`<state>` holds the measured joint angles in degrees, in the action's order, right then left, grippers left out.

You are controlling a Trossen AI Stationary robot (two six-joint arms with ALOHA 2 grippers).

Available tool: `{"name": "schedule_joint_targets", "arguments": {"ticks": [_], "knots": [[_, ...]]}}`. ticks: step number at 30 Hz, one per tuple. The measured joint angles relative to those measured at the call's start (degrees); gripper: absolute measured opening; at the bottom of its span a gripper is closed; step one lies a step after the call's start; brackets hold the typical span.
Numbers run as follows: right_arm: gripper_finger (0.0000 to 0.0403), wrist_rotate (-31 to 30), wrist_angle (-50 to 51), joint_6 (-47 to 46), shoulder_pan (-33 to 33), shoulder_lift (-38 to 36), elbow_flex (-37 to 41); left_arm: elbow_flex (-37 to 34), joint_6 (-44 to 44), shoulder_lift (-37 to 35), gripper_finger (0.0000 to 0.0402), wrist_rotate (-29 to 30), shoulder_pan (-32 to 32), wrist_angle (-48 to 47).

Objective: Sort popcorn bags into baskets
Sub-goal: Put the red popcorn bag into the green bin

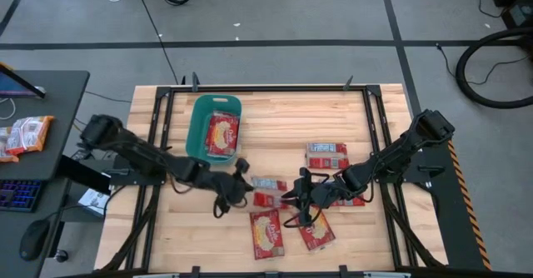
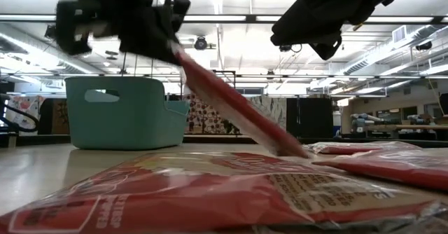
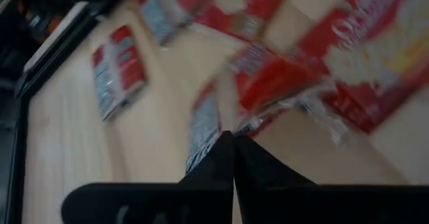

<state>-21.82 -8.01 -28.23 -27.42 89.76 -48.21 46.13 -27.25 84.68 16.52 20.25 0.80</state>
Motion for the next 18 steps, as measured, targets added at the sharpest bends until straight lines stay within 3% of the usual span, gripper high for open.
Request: {"name": "schedule_joint_targets", "arguments": {"ticks": [10,18], "knots": [[0.0077,-10.4,-0.1,1.5,-1.6,0.0,0.0,0.1,7.1,-13.3,0.0001,0.1,-2.3,-5.1],[0.0077,-14.2,-0.7,3.4,-2.1,0.0,0.0,11.9,18.9,-16.1,0.0001,0.3,-4.7,-27.6]]}}
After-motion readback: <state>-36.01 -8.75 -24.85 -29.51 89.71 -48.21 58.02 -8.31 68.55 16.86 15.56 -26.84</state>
